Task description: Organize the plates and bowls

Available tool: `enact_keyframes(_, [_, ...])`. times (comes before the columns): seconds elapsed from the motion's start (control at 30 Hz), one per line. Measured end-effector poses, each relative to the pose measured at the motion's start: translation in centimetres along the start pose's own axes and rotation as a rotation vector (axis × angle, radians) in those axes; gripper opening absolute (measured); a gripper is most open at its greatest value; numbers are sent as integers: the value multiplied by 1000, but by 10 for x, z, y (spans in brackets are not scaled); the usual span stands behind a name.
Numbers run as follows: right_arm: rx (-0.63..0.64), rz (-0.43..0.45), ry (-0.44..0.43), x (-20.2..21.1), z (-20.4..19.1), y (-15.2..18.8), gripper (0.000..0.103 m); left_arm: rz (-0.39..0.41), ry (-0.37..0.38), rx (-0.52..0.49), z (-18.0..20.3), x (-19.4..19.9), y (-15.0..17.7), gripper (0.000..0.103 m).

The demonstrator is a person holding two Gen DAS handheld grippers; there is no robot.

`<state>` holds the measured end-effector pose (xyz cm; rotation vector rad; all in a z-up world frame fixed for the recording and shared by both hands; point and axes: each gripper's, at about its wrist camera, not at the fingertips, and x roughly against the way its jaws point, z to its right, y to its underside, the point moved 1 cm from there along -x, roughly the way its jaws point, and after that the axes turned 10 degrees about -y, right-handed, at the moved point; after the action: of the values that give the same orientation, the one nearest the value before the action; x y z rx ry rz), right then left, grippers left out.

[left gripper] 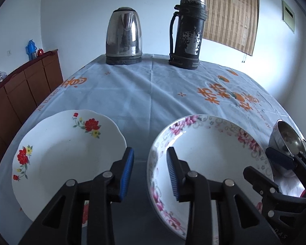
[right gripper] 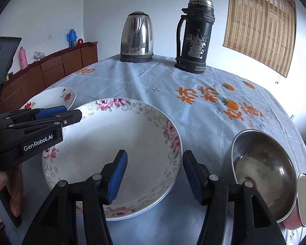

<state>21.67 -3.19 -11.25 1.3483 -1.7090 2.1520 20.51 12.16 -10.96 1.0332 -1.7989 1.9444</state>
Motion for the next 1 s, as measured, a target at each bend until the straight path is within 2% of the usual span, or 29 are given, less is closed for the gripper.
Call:
enact_keyframes(0.1, [-7, 10, 1, 2, 2, 0, 65, 1, 2, -1, 0, 1, 0, 34])
enact_keyframes(0.2, [-3, 16, -1, 3, 1, 0, 65, 9, 2, 3, -1, 3, -1, 34])
enact_keyframes(0.3, [11, 30, -10, 5, -1, 0, 65, 28, -27, 26, -6, 6, -3, 49])
enact_keyframes(0.53, [28, 68, -20, 12, -3, 0, 65, 74, -14, 148, -30, 14, -8, 50])
enact_keyframes(0.7, [33, 78, 14, 14, -5, 1, 65, 71, -15, 168, -38, 16, -7, 51])
enact_keyframes(0.87, [44, 100, -59, 20, -22, -5, 65, 82, -21, 173, -57, 27, -5, 52])
enact_keyframes(0.93, [64, 121, -71, 24, -34, -12, 65, 94, -50, 173, -70, 31, -5, 60])
enact_keyframes(1.0, [65, 108, -116, 21, -44, -19, 65, 98, -93, 181, -86, 30, -6, 63])
